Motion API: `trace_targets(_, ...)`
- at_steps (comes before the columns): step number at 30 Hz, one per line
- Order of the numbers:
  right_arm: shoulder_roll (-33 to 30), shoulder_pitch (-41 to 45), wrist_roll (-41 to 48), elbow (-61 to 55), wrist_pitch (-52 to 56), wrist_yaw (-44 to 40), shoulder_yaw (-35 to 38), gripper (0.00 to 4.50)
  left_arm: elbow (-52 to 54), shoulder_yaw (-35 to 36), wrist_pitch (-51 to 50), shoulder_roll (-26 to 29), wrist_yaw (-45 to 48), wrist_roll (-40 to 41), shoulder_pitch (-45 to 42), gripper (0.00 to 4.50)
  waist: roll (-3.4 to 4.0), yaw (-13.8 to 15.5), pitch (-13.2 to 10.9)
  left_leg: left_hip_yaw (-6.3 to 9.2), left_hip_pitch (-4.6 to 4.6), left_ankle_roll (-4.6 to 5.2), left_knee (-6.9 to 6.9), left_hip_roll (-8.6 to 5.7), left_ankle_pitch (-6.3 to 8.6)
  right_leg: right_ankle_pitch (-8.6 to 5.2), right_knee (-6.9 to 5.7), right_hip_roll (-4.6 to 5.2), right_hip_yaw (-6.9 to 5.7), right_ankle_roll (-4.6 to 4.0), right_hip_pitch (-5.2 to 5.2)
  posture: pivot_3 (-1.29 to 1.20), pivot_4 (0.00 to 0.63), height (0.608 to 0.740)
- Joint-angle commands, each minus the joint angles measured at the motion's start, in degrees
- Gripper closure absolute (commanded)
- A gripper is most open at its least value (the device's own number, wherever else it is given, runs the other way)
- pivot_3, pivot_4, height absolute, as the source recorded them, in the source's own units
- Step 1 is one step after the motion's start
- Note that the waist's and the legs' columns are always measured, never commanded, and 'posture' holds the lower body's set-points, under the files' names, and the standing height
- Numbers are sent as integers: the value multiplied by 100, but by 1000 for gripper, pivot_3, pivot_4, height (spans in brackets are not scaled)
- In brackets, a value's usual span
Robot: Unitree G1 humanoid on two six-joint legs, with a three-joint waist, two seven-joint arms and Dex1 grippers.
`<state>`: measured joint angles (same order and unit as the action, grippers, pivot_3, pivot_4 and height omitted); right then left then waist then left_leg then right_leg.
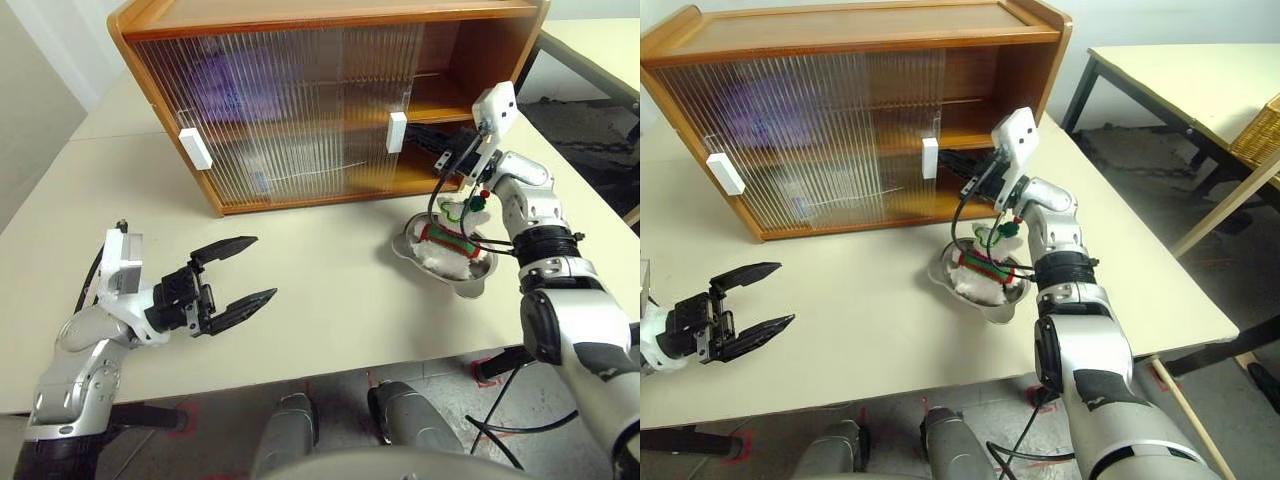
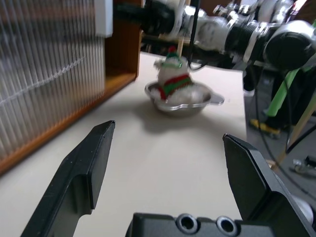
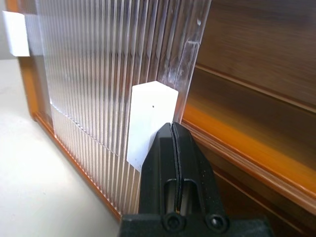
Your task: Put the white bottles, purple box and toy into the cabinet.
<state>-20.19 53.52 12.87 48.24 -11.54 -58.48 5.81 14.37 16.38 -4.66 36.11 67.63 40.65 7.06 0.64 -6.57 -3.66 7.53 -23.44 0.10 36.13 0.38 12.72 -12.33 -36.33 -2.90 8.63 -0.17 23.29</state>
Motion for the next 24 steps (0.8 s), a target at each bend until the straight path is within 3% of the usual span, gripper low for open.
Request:
trace_targets(1, 101, 91, 35, -46, 73, -79, -75, 4452, 196, -30, -119, 24, -2, 114, -66, 0, 0, -1, 0, 0, -1, 0, 0, 0, 0, 0, 0, -1, 0, 0, 1, -107, 88, 740)
trace_targets(24, 797, -55, 416, -614, 434, -604, -159, 4452, 603, 72, -214, -247, -623, 248, 7, 0, 1, 46, -1, 0, -10, -2, -3, 13, -1, 1, 0, -18, 0, -13, 15, -79, 91, 740)
